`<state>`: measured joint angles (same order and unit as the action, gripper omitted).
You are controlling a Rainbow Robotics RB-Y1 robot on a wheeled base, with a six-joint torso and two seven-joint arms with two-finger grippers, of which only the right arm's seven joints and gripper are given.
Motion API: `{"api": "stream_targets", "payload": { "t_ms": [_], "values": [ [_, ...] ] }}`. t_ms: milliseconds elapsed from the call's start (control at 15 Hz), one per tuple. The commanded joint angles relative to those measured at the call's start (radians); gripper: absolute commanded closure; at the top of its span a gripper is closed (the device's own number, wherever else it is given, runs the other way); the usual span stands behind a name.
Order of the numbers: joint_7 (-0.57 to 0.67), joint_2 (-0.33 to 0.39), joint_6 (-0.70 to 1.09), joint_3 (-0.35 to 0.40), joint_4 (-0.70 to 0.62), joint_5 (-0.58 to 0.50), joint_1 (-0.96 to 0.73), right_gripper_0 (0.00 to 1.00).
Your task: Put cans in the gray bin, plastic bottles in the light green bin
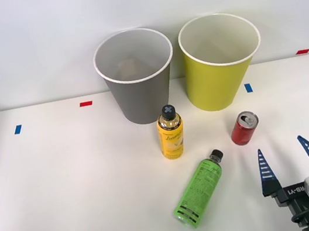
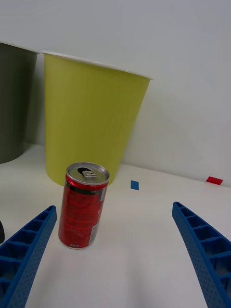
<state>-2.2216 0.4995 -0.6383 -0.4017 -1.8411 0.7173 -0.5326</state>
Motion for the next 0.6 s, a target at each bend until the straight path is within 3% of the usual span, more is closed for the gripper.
{"api": "stream_targets", "payload": {
  "t_ms": [67, 400, 600],
  "values": [
    [0.0, -0.009, 0.0, 0.009, 0.0, -0.024, -0.012, 0.18],
    [0.017, -0.036, 0.032, 0.05, 0.0, -0.082, -0.047, 0.18],
    [0.332, -0.133, 0.126, 0.152, 0.0, -0.317, -0.067, 0.18]
  ]
}}
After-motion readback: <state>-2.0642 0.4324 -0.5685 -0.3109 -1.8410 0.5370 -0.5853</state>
